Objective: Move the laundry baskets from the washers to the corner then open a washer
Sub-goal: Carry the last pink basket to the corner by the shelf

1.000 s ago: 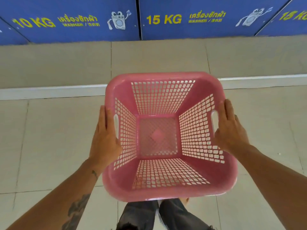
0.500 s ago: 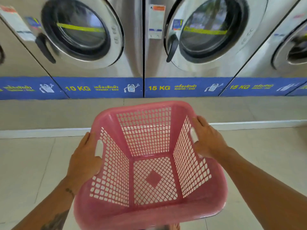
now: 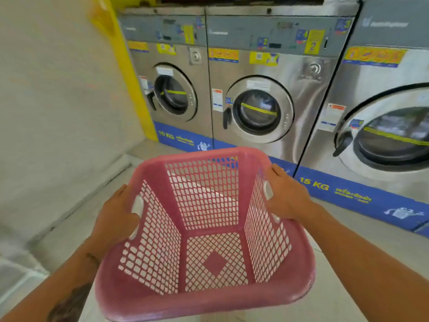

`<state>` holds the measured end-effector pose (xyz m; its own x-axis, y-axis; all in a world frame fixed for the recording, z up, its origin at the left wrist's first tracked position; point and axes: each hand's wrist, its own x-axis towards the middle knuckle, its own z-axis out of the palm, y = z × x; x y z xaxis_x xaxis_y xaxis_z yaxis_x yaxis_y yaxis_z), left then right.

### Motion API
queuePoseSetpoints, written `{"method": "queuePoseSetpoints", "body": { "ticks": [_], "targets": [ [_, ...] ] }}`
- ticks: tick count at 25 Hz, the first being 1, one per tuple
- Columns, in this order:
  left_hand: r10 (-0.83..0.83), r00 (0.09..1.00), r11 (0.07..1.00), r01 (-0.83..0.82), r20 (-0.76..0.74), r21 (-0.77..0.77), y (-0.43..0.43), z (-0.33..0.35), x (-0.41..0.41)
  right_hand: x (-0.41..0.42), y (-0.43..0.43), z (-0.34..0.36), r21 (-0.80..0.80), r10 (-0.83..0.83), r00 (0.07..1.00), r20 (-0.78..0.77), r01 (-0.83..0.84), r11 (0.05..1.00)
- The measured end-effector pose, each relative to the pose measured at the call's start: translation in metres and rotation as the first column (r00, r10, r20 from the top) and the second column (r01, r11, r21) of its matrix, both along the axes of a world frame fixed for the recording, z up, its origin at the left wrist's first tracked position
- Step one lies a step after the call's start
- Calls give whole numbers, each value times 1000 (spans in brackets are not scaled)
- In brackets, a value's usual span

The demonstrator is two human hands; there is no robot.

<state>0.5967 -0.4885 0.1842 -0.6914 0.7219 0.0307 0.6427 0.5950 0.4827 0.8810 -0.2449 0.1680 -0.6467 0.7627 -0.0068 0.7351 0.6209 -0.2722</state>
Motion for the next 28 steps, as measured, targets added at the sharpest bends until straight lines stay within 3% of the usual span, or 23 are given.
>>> {"method": "queuePoseSetpoints", "body": {
  "ticks": [5, 10, 17, 22, 28],
  "targets": [
    [333, 942, 937, -328, -28, 119, -186, 41, -46, -143, -105, 44, 75, 331, 943, -26, -328, 942],
    [545, 834, 836, -531, -89, 140, -391, 55, -109, -289, -268, 70, 94, 568, 820, -64, -562, 822],
    [731, 650, 681, -716, -206, 156, -659, 56, -177, -454, -511, 78, 106, 778, 624, -76, -771, 628],
    [781, 562, 617, -763, -273, 193, -771, 55, -204, -555, -629, 81, 126, 874, 481, -75, -864, 487],
    [880, 367, 423, -895, -302, 144, -875, 56, -263, -682, -749, 62, 97, 943, 315, -104, -941, 325]
  ]
}}
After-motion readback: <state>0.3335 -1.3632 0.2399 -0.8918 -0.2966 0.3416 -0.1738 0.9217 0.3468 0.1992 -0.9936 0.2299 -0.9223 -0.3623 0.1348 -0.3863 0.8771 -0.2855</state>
